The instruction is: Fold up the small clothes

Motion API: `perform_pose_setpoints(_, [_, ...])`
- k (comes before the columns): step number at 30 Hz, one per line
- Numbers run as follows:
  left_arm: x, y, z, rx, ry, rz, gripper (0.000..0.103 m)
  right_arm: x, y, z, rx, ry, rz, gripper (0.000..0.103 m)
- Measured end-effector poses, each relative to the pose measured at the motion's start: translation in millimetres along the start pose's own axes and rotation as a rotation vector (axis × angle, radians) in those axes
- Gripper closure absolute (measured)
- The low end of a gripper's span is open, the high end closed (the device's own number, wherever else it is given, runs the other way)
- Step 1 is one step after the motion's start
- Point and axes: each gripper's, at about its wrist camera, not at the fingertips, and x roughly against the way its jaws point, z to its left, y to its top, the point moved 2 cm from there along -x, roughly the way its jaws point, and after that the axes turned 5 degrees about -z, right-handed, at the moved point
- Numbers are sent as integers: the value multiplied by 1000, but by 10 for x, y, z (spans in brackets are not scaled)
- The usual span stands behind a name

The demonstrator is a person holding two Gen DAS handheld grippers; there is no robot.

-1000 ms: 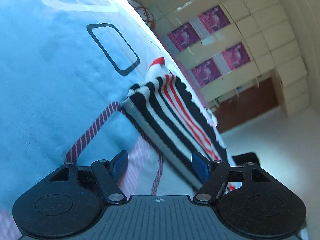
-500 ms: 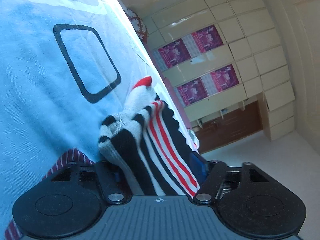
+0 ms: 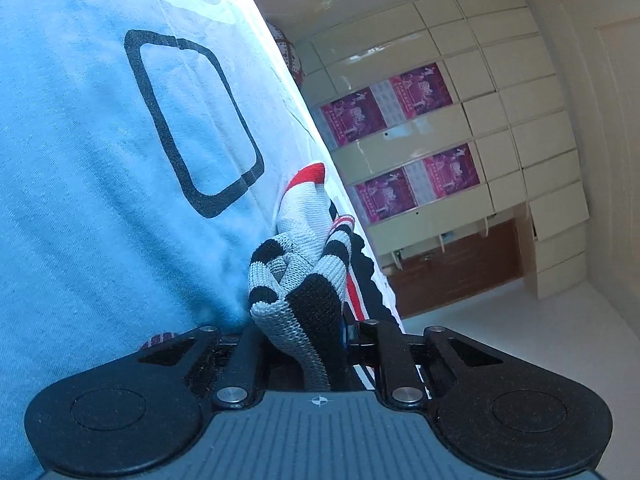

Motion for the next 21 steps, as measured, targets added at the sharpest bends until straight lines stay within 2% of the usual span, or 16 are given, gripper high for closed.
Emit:
perform_pose_setpoints(4, [196, -55, 12, 3, -15, -33, 89, -188, -108, 20, 32, 15, 76, 99])
perform_pose_setpoints(7, [260, -89, 87, 24, 4, -55, 89, -163, -135, -23, 19, 31, 56, 99])
perform_pose_setpoints(10, [213, -75, 52, -6, 31, -51, 89, -144, -144, -30, 36, 36, 50, 100])
perform_pose_setpoints(14, [249, -38, -51, -17, 16, -54, 89, -148, -190, -27, 61, 35, 36, 101])
perform_pose_setpoints(16, [296, 0, -230, -48, -18, -69, 89, -176, -203, -46, 40, 33, 32, 101])
perform_pose_setpoints(21, [321, 39, -1114, -274, -134, -53, 89, -191, -192, -68, 22, 41, 43, 102])
